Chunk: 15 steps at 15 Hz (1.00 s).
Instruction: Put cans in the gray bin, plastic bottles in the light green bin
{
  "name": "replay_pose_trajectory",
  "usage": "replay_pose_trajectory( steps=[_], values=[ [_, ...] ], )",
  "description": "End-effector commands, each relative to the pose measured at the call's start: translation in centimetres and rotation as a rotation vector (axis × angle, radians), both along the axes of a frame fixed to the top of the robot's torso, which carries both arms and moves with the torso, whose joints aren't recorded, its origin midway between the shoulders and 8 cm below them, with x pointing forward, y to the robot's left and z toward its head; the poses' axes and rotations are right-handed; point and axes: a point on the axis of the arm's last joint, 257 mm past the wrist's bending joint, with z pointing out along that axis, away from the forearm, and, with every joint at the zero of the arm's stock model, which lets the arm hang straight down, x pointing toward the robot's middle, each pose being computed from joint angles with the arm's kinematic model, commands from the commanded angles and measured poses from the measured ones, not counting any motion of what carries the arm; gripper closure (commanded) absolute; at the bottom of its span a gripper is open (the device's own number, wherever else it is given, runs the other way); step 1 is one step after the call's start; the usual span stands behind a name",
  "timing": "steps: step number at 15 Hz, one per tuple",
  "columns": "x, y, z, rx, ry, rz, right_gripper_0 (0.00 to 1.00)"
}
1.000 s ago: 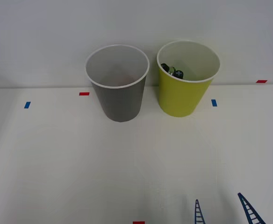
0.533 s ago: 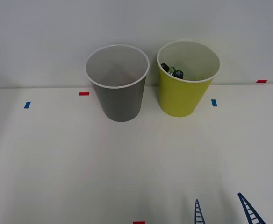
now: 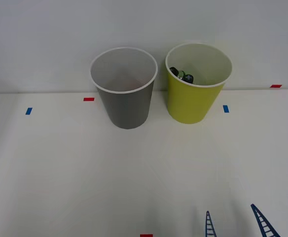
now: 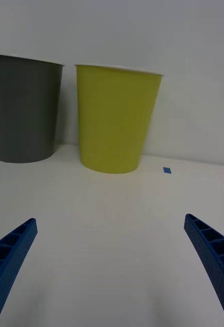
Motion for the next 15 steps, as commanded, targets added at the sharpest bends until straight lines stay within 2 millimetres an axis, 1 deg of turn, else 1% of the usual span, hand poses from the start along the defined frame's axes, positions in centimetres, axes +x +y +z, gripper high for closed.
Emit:
replay_pose_trajectory(
  steps=[1, 15],
  values=[
    [0.0, 0.0, 0.0, 0.0, 0.0, 0.0, 0.0],
    [0.0, 0.0, 0.0, 0.0, 0.0, 0.0, 0.0]
  ],
)
